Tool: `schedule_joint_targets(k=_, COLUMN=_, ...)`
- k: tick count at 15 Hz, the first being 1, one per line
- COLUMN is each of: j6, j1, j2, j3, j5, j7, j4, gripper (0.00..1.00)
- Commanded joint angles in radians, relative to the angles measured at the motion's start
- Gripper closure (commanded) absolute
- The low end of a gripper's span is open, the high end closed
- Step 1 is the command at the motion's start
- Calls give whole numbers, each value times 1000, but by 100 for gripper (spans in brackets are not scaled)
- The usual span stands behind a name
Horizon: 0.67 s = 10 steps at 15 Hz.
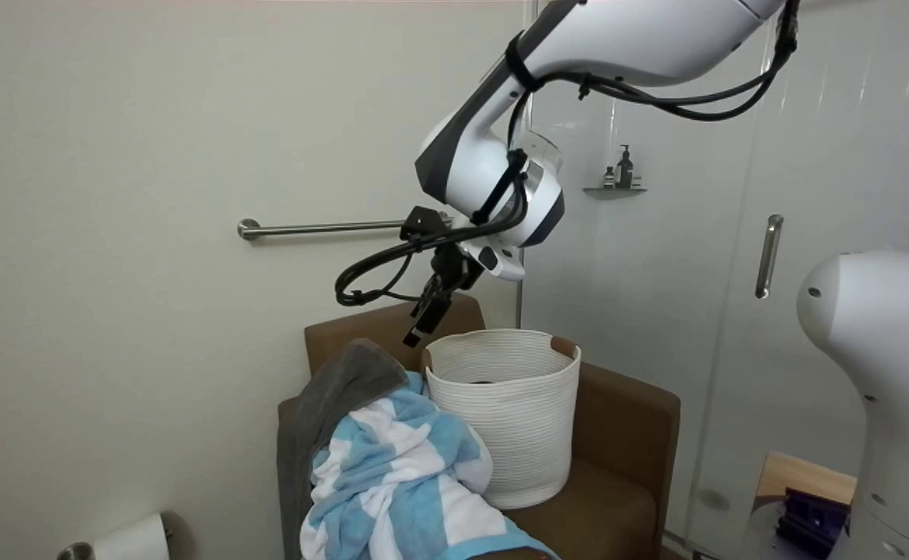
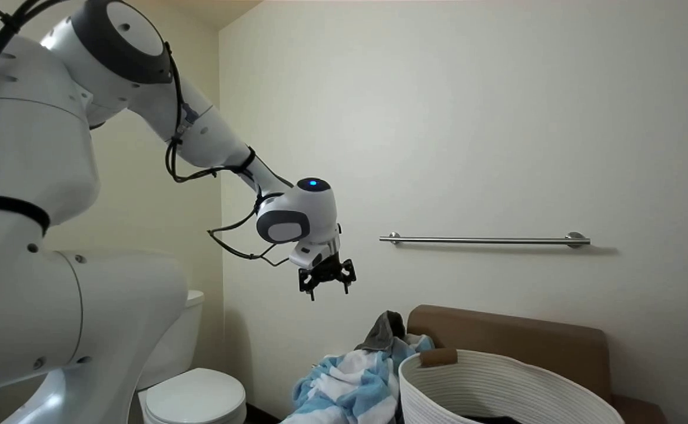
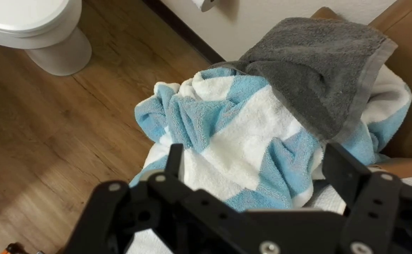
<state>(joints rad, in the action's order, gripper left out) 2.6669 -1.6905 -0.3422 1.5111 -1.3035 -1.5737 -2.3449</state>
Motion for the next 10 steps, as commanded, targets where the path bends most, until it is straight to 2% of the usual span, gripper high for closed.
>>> schedule_joint_targets(k=1, j6=-13, j1=67, j2=14, j3=-46, j5=-19, j7=30, j4=31, gripper=0)
schedule_joint_targets(k=3, j6=-101, j1=195, j2=-10, j3=-132, j5=16, j7=7, j4=86, gripper=0)
schedule_joint_targets(k=5, j6=-247, j1=353, j2=-72, j3=-233, j5=14, j7=-13, j4=158, gripper=0)
schedule_joint_targets(k=9, j6=-582, j1=672, j2=-272, j3=-414, j5=-25, j7=-47, j4=352, gripper=0)
schedule_joint_targets(k=10, j6=-598, j1=748, j2=-324, j3=-472, j5=-40, j7=-61, j4=405, gripper=0)
